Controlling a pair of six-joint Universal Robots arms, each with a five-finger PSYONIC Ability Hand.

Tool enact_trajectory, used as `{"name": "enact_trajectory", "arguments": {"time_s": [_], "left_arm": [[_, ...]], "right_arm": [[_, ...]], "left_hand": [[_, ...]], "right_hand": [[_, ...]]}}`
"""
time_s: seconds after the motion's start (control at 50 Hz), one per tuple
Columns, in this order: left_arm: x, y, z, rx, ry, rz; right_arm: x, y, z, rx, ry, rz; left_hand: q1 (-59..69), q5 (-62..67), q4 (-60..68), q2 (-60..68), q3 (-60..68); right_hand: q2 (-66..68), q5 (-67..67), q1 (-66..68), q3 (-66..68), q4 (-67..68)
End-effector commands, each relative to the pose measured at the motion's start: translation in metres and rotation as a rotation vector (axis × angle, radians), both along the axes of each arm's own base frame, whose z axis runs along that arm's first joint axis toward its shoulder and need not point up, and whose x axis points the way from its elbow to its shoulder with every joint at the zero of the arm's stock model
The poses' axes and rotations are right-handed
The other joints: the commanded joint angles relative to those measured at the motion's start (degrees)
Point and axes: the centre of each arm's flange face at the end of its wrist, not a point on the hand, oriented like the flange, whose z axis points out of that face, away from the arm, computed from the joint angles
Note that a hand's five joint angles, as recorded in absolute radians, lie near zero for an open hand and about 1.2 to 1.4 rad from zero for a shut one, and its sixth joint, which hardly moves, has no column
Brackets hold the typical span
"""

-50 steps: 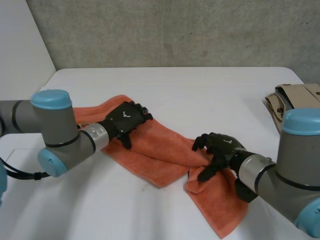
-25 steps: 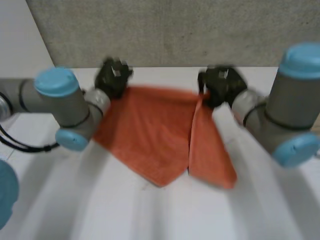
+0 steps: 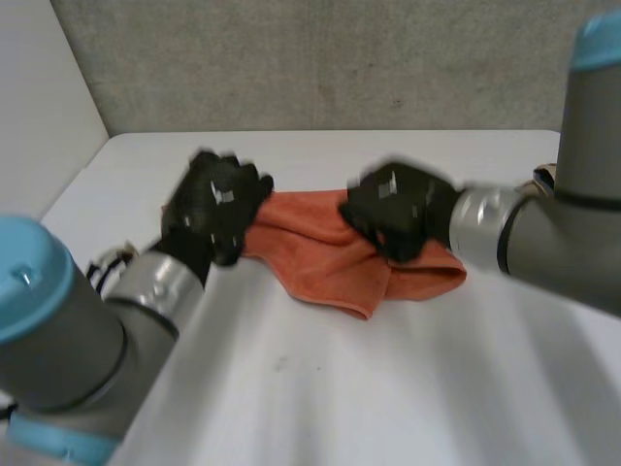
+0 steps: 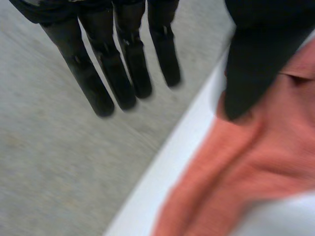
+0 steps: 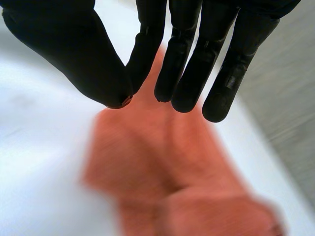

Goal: Fold the laundry.

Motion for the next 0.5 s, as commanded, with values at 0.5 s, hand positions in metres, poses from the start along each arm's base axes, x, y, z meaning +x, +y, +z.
{"name": "enact_trajectory", "arguments": {"time_s": [0.5], "left_arm": [[0.024, -0.141, -0.081, 0.131, -0.034, 0.028]], "right_arm": [[-0.001, -0.02, -0.128, 0.443, -0.283, -0.369]], "left_hand": [[-20.54, -25.61, -26.91, -25.57, -25.82]], "right_hand": [[-43.04, -43.48, -33.42, -43.92, -44.37]]}}
